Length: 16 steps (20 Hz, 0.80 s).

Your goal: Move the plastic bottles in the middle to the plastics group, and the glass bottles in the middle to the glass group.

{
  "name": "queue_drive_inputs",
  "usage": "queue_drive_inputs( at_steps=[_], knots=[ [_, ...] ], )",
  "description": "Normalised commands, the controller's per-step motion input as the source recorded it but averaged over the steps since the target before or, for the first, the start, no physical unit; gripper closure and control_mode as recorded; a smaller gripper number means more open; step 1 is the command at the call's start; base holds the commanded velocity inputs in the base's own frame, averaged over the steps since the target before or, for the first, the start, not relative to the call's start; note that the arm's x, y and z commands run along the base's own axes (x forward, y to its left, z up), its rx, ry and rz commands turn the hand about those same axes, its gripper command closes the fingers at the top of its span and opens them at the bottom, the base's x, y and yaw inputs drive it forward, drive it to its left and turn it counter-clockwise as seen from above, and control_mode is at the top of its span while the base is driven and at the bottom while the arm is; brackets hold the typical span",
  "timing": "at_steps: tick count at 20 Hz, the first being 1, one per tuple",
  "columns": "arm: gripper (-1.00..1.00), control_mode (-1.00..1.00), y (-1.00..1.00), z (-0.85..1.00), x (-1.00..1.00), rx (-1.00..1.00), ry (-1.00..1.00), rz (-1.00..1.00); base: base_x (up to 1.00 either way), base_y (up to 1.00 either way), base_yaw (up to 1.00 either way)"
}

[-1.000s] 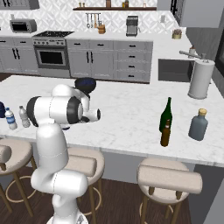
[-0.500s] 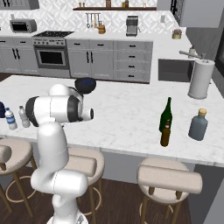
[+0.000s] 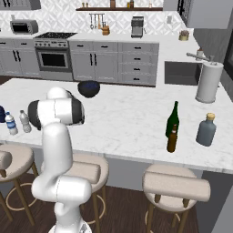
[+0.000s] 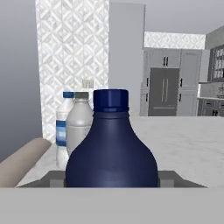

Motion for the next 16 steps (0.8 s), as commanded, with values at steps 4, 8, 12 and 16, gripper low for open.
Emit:
queue_drive_inputs(
  at_steps=[4,8,12,16],
  knots=[
    [1.00,-1.00,0.50,0.06,0.37,0.02,0.02,0.03,0.00,0.00,0.00],
    [1.00,-1.00,0.27,-0.02,0.35,0.00,0.05,0.06,0.00,0.00,0.00],
    [1.00,-1.00,0.44,-0.05,0.35,0.03,0.09,0.07,0.00,0.00,0.00],
    [1.00,-1.00,0.48,-0.11,0.31,0.02,0.09,0.07,0.00,0.00,0.00]
  ],
)
